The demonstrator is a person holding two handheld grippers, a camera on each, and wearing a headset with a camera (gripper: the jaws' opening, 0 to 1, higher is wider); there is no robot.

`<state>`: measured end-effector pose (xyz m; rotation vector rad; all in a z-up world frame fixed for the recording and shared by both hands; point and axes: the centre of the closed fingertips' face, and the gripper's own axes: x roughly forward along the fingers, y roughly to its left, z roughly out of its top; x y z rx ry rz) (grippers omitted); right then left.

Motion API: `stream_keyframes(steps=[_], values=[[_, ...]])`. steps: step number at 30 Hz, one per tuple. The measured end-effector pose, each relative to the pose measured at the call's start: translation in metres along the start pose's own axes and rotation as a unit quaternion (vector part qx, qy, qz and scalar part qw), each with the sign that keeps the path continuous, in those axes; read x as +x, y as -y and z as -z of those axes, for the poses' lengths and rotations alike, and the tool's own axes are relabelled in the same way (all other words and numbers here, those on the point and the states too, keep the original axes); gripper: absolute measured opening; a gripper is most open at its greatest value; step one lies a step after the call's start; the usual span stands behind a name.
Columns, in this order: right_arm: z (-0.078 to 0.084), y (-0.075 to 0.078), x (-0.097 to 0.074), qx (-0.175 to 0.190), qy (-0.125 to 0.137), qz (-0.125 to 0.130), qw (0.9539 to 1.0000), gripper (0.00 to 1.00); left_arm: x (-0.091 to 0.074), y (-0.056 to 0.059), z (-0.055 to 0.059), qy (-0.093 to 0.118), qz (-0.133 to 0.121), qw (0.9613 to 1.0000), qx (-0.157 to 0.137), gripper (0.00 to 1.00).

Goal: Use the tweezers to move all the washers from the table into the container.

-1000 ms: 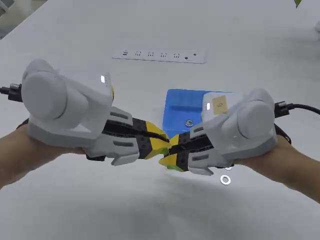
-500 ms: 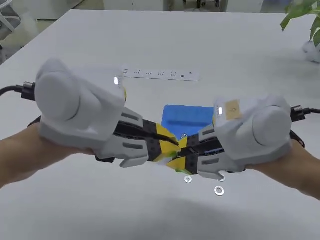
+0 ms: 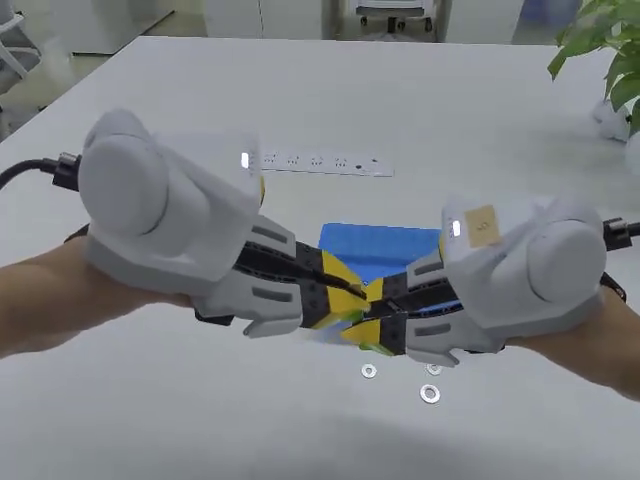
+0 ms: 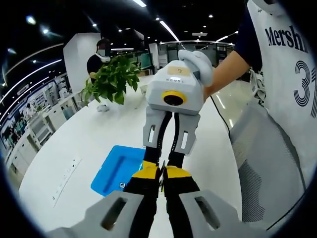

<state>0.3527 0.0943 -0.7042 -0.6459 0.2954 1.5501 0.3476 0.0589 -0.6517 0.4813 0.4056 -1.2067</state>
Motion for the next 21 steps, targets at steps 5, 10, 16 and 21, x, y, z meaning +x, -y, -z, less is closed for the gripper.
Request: stream_keyframes(steps=[5, 10, 16, 21], values=[[-0.007, 0.019, -0.005, 0.004, 0.017, 0.015, 0.9997, 0.1, -0.001, -0.017, -0.01, 0.005, 0.004, 1.0, 0.007, 0.07], [-0.005, 0.039, -0.01, 0.007, 0.021, 0.031, 0.9993, 0.1, 0.003, -0.034, -0.015, 0.009, 0.008, 0.9998, 0.014, 0.07], [0.005, 0.057, -0.011, 0.013, 0.018, 0.042, 0.9989, 0.1, 0.014, -0.053, -0.013, -0.007, 0.02, 0.999, 0.04, 0.07], [0.017, 0.07, -0.006, 0.016, 0.013, 0.046, 0.9987, 0.1, 0.024, -0.064, -0.007, -0.01, 0.024, 0.9985, 0.048, 0.07]])
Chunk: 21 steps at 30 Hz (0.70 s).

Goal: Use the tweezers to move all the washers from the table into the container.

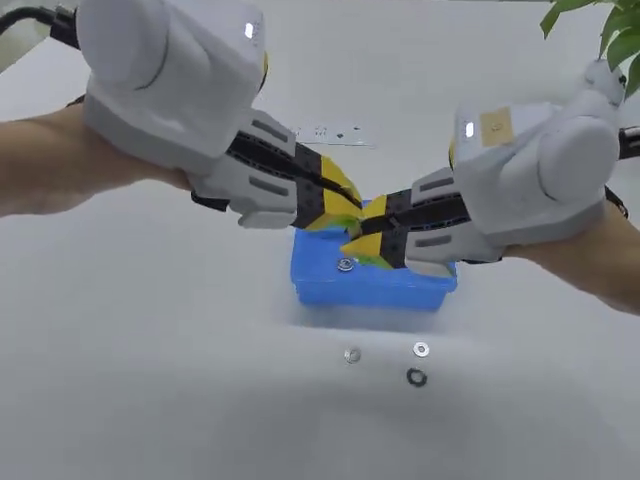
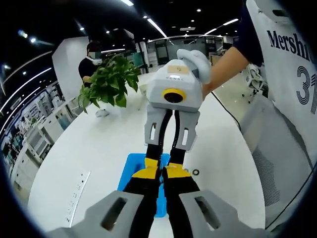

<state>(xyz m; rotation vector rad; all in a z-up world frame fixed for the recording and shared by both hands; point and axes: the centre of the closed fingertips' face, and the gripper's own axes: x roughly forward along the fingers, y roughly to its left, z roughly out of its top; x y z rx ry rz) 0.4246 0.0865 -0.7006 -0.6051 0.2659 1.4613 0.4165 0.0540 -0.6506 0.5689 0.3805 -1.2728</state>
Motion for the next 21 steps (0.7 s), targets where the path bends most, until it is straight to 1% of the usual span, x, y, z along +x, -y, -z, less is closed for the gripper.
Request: stream_keyframes(steps=[1, 2, 3, 4, 5, 10, 12, 14, 16, 18, 21], values=[[0.003, 0.002, 0.002, 0.0, -0.002, 0.0, 1.0, 0.1, 0.003, -0.002, 0.002, 0.0, 0.002, 1.0, -0.009, 0.07], [0.004, 0.003, 0.002, 0.0, -0.002, -0.001, 1.0, 0.1, 0.006, -0.003, 0.003, 0.001, 0.005, 0.9999, -0.011, 0.07], [0.007, 0.004, 0.004, 0.0, -0.004, -0.002, 1.0, 0.1, 0.009, -0.003, 0.005, 0.0, 0.007, 1.0, -0.003, 0.07], [0.01, 0.005, 0.006, 0.0, -0.007, -0.003, 1.0, 0.1, 0.012, -0.005, 0.007, -0.002, 0.007, 1.0, -0.001, 0.07], [0.014, 0.006, 0.007, -0.001, -0.01, -0.003, 0.9999, 0.1, 0.015, -0.006, 0.011, -0.006, 0.012, 0.9999, -0.003, 0.07], [0.031, 0.011, 0.015, 0.008, -0.019, -0.011, 0.9997, 0.1, 0.029, -0.012, 0.022, -0.008, 0.024, 0.9996, -0.01, 0.07], [0.038, 0.013, 0.018, 0.012, -0.022, -0.012, 0.9996, 0.1, 0.035, -0.016, 0.03, -0.009, 0.027, 0.9995, -0.012, 0.07], [0.043, 0.015, 0.02, 0.016, -0.021, -0.013, 0.9996, 0.1, 0.038, -0.019, 0.032, -0.009, 0.03, 0.9994, -0.014, 0.07], [0.048, 0.017, 0.022, 0.023, -0.021, -0.014, 0.9994, 0.1, 0.043, -0.021, 0.038, -0.009, 0.032, 0.9993, -0.018, 0.07], [0.053, 0.018, 0.025, 0.028, -0.025, -0.015, 0.9992, 0.1, 0.045, -0.019, 0.038, -0.011, 0.035, 0.9991, -0.019, 0.07], [0.057, 0.018, 0.026, 0.032, -0.027, -0.015, 0.999, 0.1, 0.051, -0.022, 0.043, -0.01, 0.038, 0.999, -0.02, 0.07]])
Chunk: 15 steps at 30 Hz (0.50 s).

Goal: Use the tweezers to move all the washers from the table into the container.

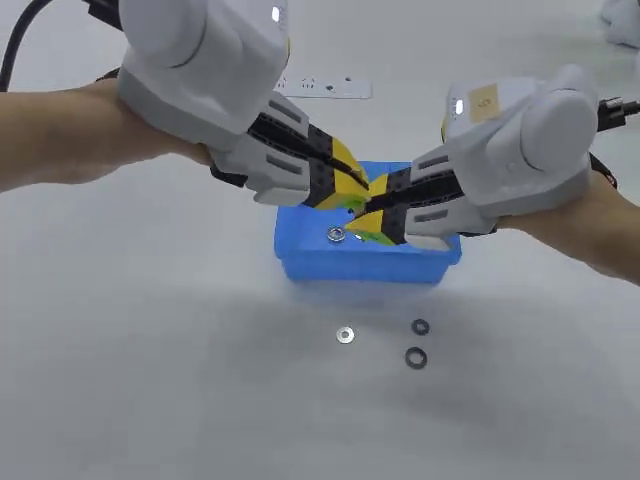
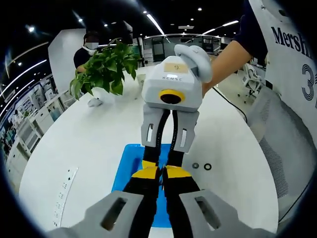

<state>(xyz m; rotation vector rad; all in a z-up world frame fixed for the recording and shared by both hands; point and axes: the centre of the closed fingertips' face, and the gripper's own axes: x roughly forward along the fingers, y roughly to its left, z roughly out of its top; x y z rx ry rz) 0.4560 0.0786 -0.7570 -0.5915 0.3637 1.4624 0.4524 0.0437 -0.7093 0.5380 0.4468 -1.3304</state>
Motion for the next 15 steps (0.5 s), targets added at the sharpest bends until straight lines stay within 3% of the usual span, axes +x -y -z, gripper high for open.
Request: stream_keyframes(steps=[15], values=[[0.011, -0.0011, 0.0054, 0.005, -0.013, -0.004, 0.9999, 0.1, 0.0092, 0.0007, 0.007, -0.01, 0.013, 0.9998, 0.005, 0.07]])
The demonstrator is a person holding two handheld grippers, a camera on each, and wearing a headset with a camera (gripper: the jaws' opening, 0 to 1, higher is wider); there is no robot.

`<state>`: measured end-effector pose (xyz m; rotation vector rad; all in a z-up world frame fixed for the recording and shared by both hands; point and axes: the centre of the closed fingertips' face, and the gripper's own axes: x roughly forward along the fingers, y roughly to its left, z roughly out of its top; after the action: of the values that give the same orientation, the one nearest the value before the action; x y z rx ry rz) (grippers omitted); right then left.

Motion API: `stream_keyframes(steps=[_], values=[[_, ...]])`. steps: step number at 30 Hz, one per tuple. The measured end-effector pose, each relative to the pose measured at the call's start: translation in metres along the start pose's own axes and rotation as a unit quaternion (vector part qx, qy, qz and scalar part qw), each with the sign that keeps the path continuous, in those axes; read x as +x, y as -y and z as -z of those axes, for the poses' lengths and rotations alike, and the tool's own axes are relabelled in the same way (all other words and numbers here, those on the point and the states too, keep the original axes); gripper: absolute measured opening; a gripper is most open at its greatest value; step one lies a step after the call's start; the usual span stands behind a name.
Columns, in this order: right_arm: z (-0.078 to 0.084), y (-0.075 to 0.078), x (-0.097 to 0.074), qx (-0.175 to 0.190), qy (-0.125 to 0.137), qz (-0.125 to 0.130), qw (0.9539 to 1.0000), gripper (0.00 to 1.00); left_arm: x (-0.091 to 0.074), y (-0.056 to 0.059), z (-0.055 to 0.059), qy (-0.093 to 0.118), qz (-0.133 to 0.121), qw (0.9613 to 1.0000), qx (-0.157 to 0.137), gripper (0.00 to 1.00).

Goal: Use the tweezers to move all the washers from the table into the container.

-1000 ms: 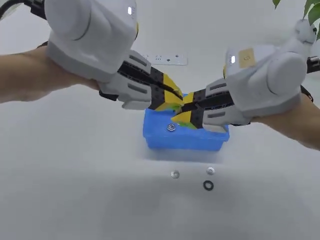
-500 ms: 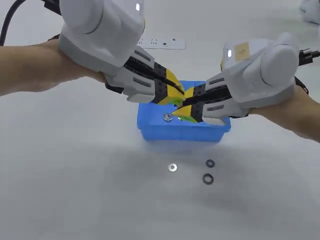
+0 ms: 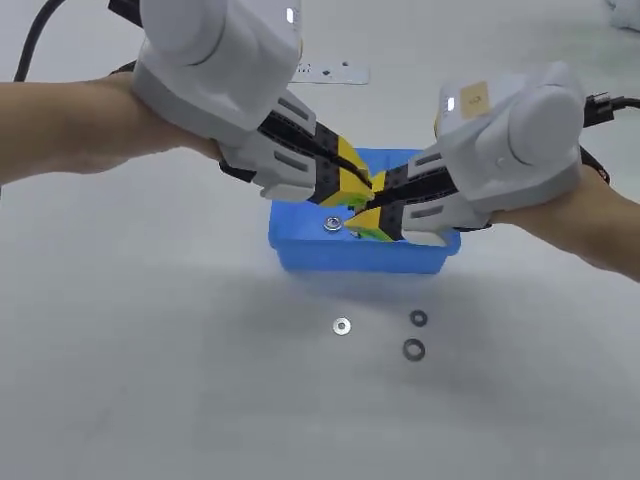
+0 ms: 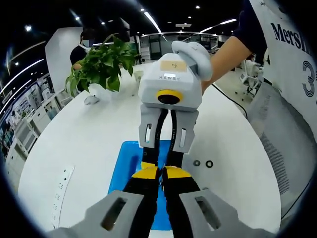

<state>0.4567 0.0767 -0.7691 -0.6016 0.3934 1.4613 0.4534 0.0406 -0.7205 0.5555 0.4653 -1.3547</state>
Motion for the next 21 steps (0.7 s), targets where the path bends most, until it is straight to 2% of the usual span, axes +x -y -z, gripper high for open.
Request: stream_keyframes(steps=[8, 11, 16, 21], values=[[-0.006, -0.002, -0.006, -0.008, 0.002, 0.002, 1.0, 0.1, -0.006, 0.003, -0.007, 0.004, -0.001, 0.9999, 0.01, 0.07], [-0.014, -0.002, -0.013, -0.023, 0.005, 0.009, 0.9997, 0.1, -0.01, 0.004, -0.013, 0.007, -0.004, 0.9998, 0.016, 0.07], [-0.023, -0.004, -0.025, -0.024, 0.013, 0.016, 0.9995, 0.1, -0.018, 0.008, -0.026, 0.012, -0.01, 0.9996, 0.023, 0.07], [-0.033, -0.012, -0.035, -0.032, 0.016, 0.017, 0.9992, 0.1, -0.024, 0.018, -0.036, 0.012, -0.013, 0.9993, 0.033, 0.07]])
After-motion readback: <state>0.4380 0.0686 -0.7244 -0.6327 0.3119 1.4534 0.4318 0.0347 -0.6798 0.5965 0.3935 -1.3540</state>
